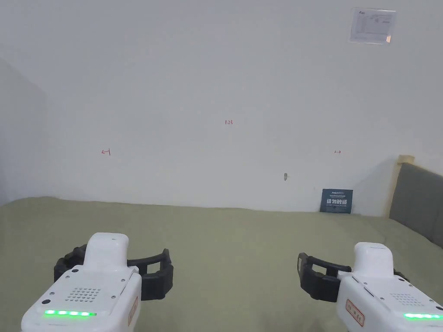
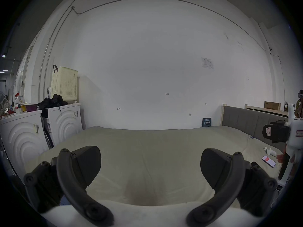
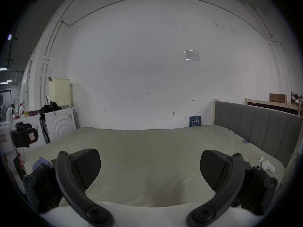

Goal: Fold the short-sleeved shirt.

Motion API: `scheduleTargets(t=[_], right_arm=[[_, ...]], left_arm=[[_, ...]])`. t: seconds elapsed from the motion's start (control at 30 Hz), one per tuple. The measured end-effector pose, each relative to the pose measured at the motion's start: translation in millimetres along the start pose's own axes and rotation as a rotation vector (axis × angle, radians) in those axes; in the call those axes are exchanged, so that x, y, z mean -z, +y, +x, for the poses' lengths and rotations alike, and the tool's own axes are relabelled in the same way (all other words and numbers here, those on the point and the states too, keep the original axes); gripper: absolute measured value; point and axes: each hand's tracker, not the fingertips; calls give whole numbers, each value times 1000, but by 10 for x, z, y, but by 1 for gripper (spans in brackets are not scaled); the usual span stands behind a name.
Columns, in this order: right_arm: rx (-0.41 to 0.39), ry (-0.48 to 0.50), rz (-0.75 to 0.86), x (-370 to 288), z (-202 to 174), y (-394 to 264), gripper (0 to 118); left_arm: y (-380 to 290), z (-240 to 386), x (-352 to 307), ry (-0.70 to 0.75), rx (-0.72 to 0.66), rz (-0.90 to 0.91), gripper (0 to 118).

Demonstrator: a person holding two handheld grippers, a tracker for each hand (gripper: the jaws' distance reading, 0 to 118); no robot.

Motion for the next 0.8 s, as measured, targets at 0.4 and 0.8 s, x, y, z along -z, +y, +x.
scheduleTargets(t=[0.4, 0.8], right_arm=[[-94, -107, 6, 61, -92, 18, 118], [-34, -10, -103, 122, -29, 33, 118]], left_arm=[[-3, -167, 103, -8, -67, -52, 118], [100, -198, 97, -20, -69, -52, 118]])
